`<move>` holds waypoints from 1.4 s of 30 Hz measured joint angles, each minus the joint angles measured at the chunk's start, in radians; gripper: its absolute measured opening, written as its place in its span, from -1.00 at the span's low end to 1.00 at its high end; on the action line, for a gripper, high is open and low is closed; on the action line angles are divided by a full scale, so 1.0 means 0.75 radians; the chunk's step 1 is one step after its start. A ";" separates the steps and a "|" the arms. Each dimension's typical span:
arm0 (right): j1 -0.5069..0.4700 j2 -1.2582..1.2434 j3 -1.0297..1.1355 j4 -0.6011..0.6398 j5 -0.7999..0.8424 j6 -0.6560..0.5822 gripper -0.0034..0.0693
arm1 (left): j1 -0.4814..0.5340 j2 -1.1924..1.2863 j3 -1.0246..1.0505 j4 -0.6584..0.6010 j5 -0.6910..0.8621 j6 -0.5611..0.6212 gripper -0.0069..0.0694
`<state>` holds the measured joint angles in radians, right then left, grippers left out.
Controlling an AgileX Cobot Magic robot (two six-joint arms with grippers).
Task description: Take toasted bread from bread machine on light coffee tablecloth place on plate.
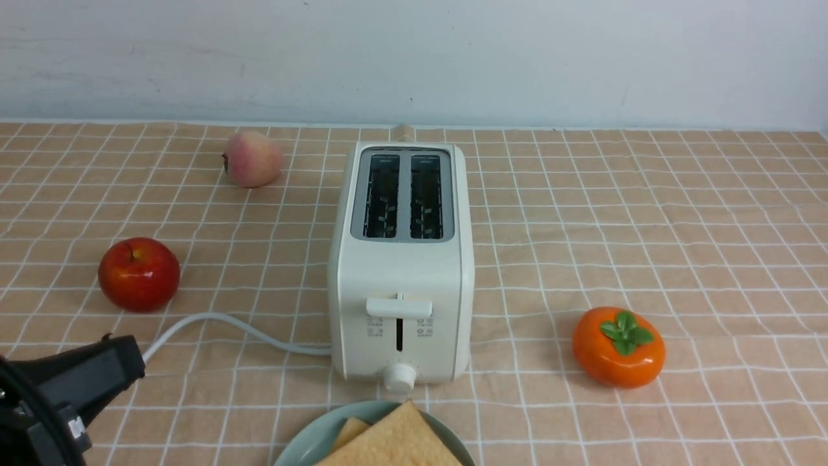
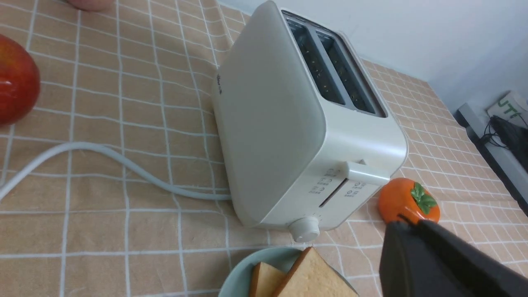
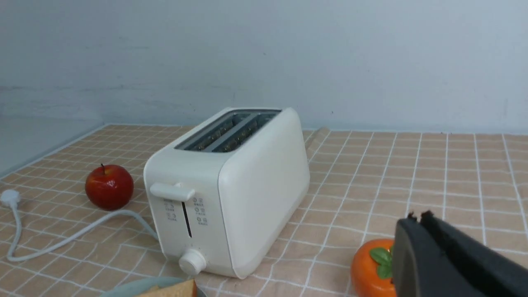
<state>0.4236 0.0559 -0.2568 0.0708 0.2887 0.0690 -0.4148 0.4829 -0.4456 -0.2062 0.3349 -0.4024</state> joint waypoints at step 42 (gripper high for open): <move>0.000 0.048 0.003 0.004 -0.043 0.000 -0.78 | 0.502 -0.649 0.626 0.166 -0.209 0.124 -0.72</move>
<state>0.4236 0.0916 -0.2544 0.0735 0.2563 0.0690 -0.0381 -0.0037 0.0240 -0.0816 0.1780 -0.3092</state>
